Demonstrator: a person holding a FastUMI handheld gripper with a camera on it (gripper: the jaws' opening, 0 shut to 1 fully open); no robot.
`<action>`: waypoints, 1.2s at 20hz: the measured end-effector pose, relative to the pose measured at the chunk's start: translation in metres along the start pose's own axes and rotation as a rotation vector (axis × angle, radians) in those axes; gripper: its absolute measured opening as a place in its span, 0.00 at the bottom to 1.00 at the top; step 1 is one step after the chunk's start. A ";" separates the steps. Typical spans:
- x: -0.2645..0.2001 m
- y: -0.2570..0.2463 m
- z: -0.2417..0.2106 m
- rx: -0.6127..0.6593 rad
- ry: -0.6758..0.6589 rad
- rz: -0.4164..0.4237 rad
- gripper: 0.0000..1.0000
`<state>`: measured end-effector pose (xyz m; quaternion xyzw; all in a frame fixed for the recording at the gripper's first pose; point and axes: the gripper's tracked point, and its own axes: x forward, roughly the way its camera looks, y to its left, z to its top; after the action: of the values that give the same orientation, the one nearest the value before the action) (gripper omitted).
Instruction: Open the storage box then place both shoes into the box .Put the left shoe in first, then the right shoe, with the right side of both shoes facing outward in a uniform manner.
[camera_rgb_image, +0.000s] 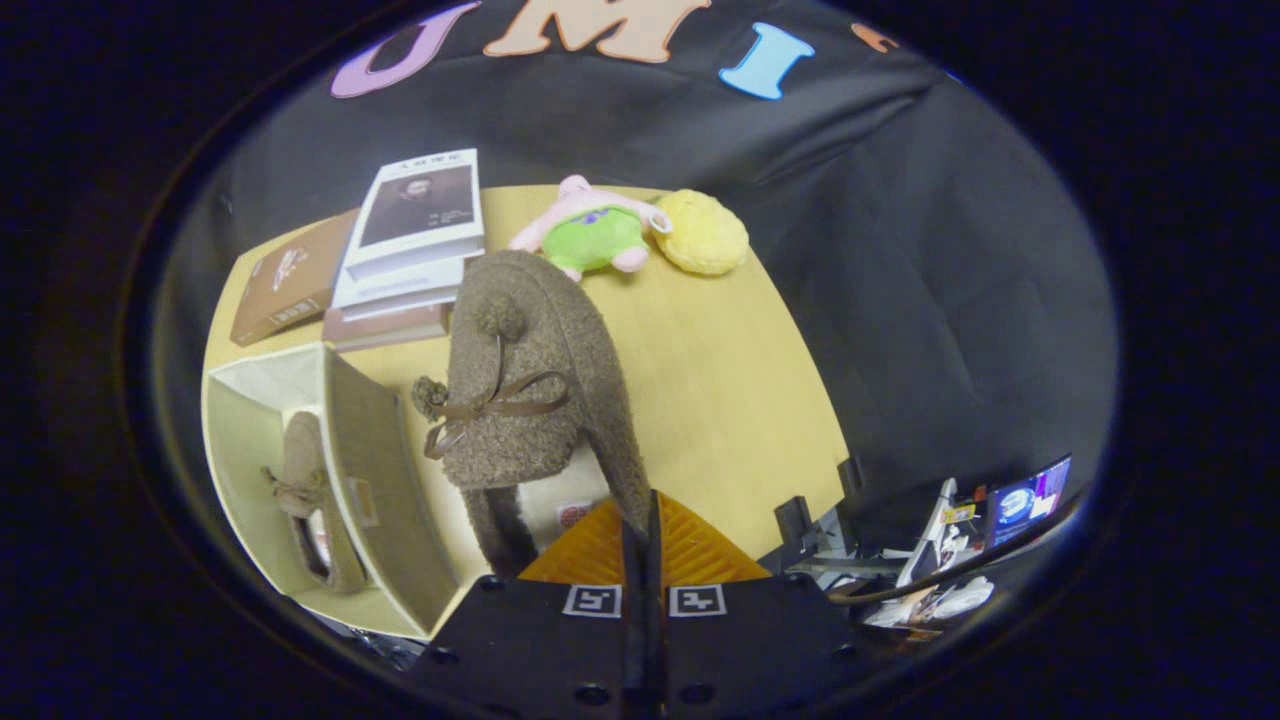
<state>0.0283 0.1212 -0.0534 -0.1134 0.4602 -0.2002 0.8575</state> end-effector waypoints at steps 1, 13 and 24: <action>-0.014 0.010 0.000 -0.003 -0.007 -0.002 0.03; -0.070 0.168 -0.032 -0.097 0.000 0.148 0.04; -0.010 0.209 -0.087 -0.111 0.151 0.237 0.04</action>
<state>0.0007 0.3115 -0.1731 -0.0900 0.5440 -0.0799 0.8304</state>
